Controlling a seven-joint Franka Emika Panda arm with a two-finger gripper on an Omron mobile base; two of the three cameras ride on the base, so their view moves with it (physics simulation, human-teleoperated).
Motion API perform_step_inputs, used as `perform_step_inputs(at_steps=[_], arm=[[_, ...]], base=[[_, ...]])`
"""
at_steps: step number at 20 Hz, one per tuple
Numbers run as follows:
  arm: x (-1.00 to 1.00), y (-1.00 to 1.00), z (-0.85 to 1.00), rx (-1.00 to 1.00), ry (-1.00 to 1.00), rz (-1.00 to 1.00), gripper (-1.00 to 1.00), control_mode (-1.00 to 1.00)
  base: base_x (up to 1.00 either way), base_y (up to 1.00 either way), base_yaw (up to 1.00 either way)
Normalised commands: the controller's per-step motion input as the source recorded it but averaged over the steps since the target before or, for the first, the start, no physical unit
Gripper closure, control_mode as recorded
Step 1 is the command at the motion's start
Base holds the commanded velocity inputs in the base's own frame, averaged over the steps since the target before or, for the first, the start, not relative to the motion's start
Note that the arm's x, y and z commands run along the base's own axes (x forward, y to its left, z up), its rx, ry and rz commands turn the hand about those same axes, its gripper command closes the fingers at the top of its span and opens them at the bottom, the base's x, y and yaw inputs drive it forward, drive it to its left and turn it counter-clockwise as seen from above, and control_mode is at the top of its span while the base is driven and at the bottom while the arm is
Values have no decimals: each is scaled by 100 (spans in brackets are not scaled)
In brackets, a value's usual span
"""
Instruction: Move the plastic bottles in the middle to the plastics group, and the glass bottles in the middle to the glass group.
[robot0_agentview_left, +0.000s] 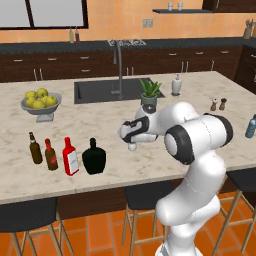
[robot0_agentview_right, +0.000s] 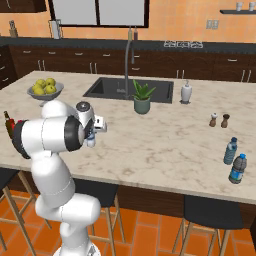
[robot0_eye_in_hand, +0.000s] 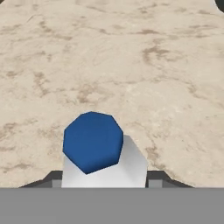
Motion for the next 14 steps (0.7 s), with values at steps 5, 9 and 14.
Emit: perform_step_inputs(at_steps=[5, 9, 14], arm=[[-20, -63, 34, 0, 0, -36, 100, -100], [-15, -68, 40, 0, 2, -47, 100, -100], [-17, -71, 28, -1, 14, -48, 100, -100]], base=[[0, 0, 0], [0, 0, 0], [0, 0, 0]])
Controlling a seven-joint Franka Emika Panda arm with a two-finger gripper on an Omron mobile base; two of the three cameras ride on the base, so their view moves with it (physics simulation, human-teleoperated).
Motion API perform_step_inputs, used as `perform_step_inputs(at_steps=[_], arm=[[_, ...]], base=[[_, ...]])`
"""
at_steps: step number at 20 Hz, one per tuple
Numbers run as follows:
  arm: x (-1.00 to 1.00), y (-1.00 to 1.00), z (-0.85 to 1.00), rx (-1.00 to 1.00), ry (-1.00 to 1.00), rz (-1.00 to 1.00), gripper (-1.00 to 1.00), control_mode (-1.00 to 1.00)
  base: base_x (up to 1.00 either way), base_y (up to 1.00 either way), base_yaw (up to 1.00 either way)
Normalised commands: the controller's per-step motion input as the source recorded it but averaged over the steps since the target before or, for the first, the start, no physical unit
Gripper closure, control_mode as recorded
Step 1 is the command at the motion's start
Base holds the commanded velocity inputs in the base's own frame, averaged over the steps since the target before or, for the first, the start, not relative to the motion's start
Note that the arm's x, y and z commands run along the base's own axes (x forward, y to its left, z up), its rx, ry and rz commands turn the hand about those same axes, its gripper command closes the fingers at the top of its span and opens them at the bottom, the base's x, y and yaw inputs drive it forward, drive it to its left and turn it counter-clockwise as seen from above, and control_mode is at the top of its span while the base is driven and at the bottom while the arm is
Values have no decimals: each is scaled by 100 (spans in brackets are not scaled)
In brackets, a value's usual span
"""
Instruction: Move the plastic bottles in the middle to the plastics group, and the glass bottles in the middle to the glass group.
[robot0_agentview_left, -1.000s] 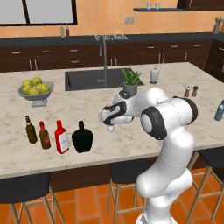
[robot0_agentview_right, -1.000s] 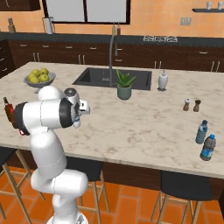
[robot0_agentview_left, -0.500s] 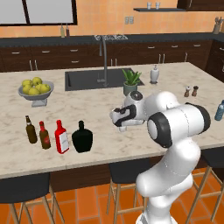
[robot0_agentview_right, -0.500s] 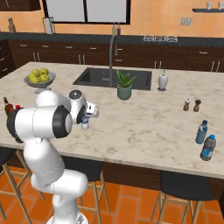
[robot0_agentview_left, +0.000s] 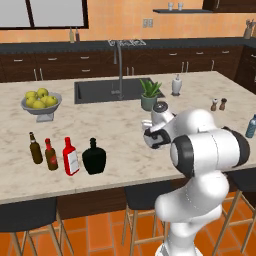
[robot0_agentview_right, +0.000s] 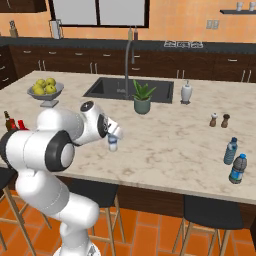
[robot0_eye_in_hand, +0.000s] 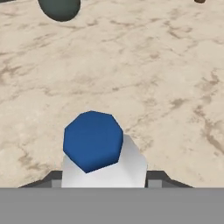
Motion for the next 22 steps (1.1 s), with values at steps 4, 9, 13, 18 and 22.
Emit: perform_step_inputs(at_steps=[4, 9, 13, 18, 22], arm=[[-21, -73, 24, -4, 12, -44, 100, -100], [-26, -78, 26, -9, 8, -34, 100, -100], [-34, -77, 15, -13, 1, -23, 100, -100], [-39, -66, 18, -14, 0, -11, 100, -100], [-46, -57, 24, -9, 0, -7, 100, -100]], base=[[0, 0, 0], [0, 0, 0], [0, 0, 0], [0, 0, 0], [0, 0, 0]])
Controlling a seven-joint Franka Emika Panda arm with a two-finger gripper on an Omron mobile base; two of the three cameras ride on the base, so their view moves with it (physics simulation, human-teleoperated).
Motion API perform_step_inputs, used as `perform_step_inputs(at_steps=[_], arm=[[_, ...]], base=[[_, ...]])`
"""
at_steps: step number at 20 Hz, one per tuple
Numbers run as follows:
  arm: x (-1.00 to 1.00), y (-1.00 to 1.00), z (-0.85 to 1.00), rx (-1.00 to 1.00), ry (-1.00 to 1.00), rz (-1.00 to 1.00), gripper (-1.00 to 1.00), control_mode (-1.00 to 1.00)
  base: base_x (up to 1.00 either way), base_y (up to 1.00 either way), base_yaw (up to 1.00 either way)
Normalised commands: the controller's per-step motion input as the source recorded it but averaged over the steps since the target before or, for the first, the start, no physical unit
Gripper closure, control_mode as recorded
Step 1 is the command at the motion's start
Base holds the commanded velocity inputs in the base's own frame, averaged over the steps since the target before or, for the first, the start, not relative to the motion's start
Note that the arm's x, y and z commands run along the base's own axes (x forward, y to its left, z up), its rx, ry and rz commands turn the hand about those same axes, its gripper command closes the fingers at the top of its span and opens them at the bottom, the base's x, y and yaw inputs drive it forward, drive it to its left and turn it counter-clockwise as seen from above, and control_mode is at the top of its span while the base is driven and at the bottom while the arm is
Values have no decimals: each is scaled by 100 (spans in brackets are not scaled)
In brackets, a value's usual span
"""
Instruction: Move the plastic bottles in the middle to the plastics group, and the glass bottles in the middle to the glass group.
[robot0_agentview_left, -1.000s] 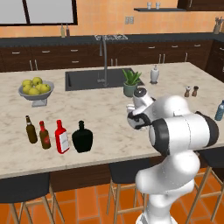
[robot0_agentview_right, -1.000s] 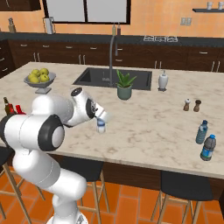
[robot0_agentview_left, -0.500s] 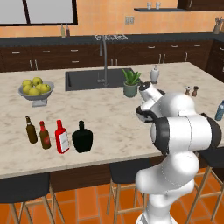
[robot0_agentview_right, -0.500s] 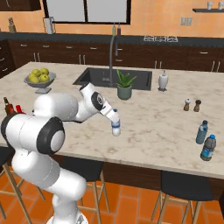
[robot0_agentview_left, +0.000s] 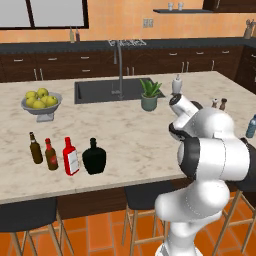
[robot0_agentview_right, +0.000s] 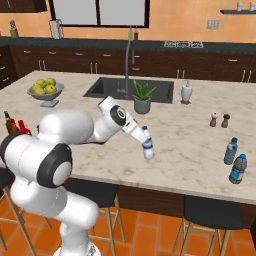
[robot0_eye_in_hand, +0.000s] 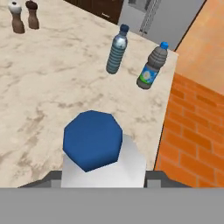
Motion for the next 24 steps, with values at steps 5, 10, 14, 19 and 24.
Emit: perform_step_inputs(at_steps=[5, 10, 14, 19, 24], arm=[[-44, -66, 16, 4, 0, -5, 100, -100], [-28, -71, 10, 16, 0, -1, 100, -100], [-3, -68, 2, 3, -3, 0, 100, -100], [0, -59, 0, 0, -9, 0, 100, -100], [8, -36, -17, 7, -11, 0, 100, -100]], base=[[0, 0, 0], [0, 0, 0], [0, 0, 0], [0, 0, 0], [0, 0, 0]])
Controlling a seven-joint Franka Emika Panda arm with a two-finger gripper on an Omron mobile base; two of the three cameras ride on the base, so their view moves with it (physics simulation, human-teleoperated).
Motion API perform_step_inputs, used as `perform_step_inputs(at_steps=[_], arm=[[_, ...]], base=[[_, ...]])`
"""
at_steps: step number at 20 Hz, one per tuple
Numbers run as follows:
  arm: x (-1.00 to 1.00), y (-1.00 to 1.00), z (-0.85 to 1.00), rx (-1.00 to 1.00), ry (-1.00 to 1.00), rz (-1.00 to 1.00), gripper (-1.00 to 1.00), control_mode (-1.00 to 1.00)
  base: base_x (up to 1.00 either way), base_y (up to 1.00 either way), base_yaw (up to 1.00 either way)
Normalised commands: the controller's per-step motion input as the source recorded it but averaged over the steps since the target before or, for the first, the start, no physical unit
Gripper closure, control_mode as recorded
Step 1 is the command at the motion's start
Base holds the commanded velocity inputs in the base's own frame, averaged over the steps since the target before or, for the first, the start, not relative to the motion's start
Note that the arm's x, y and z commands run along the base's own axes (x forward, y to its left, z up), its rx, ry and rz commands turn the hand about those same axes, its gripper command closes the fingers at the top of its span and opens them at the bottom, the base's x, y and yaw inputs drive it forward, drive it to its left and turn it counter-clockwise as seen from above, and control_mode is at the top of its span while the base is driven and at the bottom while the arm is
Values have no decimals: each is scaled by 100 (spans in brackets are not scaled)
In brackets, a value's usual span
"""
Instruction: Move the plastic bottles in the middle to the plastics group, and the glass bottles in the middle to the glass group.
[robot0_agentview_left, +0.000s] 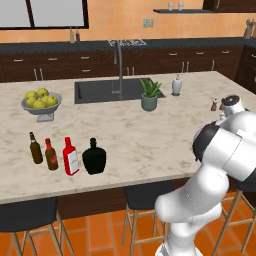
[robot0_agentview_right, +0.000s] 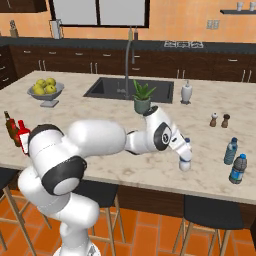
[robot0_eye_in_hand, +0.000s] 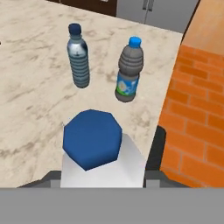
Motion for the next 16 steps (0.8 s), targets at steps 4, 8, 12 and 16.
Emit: perform_step_inputs(at_steps=[4, 8, 12, 16], arm=[[26, -30, -6, 1, -6, 0, 100, -100], [25, -32, -2, 0, 0, 0, 100, -100], [16, -35, -12, 0, 0, 0, 100, -100], [11, -39, -20, 0, 0, 0, 100, -100]], base=[[0, 0, 0], [0, 0, 0], [0, 0, 0], [0, 0, 0]])
